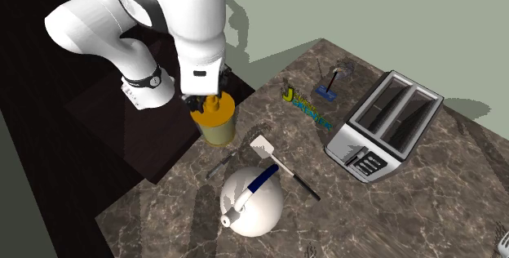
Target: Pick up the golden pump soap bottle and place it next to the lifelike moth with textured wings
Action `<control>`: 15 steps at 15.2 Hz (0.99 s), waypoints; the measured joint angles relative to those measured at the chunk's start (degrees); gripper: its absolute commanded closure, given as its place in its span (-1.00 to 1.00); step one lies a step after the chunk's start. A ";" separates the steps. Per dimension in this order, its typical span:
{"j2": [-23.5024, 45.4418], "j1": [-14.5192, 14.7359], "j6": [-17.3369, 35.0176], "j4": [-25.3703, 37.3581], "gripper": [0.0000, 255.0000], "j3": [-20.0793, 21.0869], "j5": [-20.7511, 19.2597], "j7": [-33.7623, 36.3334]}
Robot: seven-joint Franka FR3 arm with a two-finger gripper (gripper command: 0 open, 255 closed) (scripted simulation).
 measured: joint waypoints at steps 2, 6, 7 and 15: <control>-1.18 -0.04 -2.06 0.88 1.00 -0.05 -0.03 -0.07; -2.88 0.02 -5.83 2.95 1.00 0.03 0.02 0.01; -3.05 0.03 -6.72 3.67 1.00 0.05 0.04 0.04; -5.68 0.00 -13.69 8.00 1.00 0.03 0.01 -0.01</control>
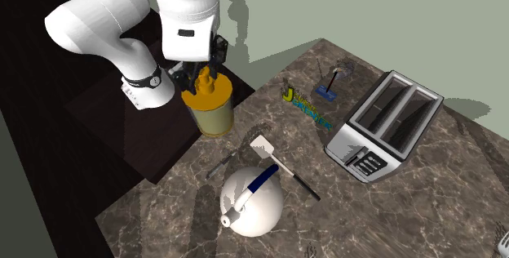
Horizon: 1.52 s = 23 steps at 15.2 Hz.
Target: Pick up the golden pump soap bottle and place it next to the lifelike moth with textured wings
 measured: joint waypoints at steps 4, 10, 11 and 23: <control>-0.80 0.02 -3.35 2.54 1.00 0.03 0.04 0.04; -1.42 -0.03 -8.06 6.64 1.00 -0.04 -0.02 -0.07; -1.43 -0.02 -8.88 7.44 1.00 -0.03 -0.02 -0.06; -1.61 -0.01 -18.22 16.61 1.00 -0.01 0.00 -0.06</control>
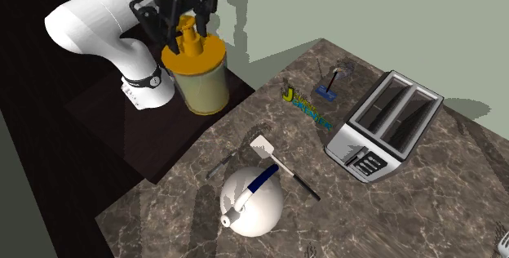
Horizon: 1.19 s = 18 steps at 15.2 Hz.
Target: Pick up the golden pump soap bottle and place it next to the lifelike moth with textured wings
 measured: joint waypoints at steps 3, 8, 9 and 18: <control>0.52 0.25 -1.28 1.79 1.00 0.54 0.39 0.66; 3.49 2.42 1.54 2.04 1.00 5.22 3.64 6.41; 4.06 2.84 2.11 2.09 1.00 6.11 4.22 7.53; 13.85 6.74 8.34 6.54 1.00 15.37 8.41 19.25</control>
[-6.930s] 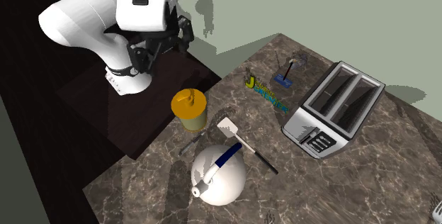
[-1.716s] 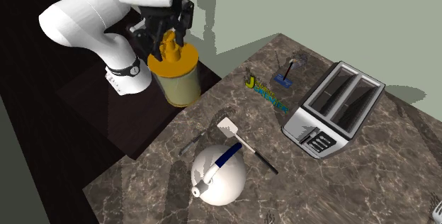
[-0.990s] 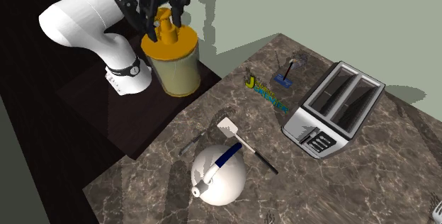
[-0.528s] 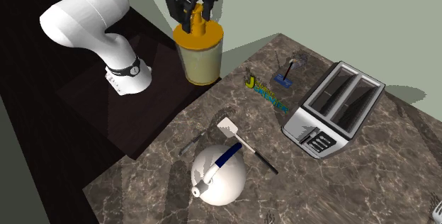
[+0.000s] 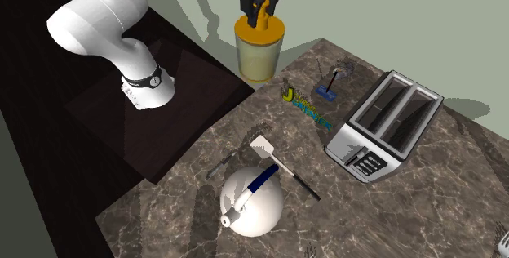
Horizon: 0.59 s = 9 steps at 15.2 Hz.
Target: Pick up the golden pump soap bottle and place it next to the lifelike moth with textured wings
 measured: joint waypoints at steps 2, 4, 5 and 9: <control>2.41 0.69 1.87 0.71 1.00 1.73 0.30 2.24; 5.67 1.39 3.20 2.87 1.00 3.62 0.23 4.91; 7.56 1.90 3.43 4.63 1.00 4.76 0.16 6.68; 14.29 3.38 5.56 9.42 1.00 7.89 -1.12 11.84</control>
